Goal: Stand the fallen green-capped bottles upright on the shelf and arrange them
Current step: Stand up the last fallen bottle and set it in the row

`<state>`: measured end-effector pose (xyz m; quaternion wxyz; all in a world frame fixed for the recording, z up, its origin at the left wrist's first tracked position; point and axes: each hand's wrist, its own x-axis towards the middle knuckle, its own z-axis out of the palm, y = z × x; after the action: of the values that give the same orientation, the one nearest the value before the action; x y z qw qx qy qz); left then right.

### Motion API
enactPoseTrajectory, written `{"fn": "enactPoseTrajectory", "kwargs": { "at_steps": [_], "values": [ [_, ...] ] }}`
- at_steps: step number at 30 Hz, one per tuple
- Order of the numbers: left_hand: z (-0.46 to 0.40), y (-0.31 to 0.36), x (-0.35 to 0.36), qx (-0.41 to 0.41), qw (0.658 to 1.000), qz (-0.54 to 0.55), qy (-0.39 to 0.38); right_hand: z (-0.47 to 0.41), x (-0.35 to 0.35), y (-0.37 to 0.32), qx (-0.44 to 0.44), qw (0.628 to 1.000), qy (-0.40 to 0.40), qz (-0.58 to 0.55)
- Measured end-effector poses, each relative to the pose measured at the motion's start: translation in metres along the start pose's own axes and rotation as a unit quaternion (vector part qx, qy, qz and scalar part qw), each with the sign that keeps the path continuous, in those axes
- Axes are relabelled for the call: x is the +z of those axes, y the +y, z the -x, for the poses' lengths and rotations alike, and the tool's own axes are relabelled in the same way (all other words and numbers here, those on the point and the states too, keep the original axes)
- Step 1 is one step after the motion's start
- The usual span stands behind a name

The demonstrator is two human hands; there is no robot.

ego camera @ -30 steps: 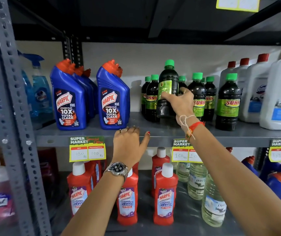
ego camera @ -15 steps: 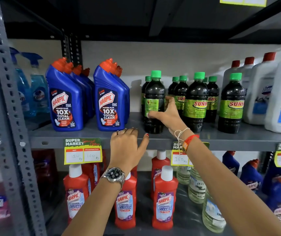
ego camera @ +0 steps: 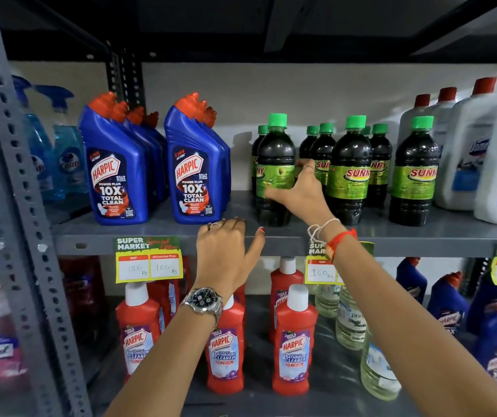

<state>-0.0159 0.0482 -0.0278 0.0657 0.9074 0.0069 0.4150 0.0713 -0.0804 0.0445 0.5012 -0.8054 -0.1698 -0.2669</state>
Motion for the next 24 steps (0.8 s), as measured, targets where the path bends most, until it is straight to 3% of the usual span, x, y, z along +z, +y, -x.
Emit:
{"fn": "enactPoseTrajectory", "kwargs": {
  "at_steps": [3, 5, 10, 15, 18, 22, 24],
  "values": [
    [0.000, 0.000, 0.001, 0.002, 1.000, 0.005, -0.001, -0.006, -0.012, 0.007, 0.039, 0.989, -0.068, -0.126],
    [0.000, 0.000, 0.002, 0.003, 1.000, 0.007, 0.000, -0.006, -0.016, 0.009, 0.038, 0.987, -0.075, -0.137],
    [0.000, 0.001, 0.001, 0.000, 1.000, 0.002, -0.003, 0.003, -0.003, 0.001, -0.046, 0.996, -0.001, 0.073],
    [0.000, 0.001, 0.001, -0.003, 1.000, 0.004, -0.003, 0.001, 0.001, 0.003, -0.049, 0.991, 0.061, 0.112],
    [0.000, 0.001, 0.003, -0.004, 1.000, 0.004, -0.004, -0.008, -0.005, 0.011, -0.020, 0.997, 0.015, 0.068],
    [-0.001, 0.001, 0.004, -0.005, 1.000, 0.000, -0.007, -0.011, -0.006, 0.016, 0.040, 0.993, -0.076, -0.085],
    [-0.001, 0.001, 0.004, -0.004, 1.000, 0.001, -0.007, -0.004, -0.004, 0.014, 0.033, 0.997, -0.060, -0.028]
  ]
}}
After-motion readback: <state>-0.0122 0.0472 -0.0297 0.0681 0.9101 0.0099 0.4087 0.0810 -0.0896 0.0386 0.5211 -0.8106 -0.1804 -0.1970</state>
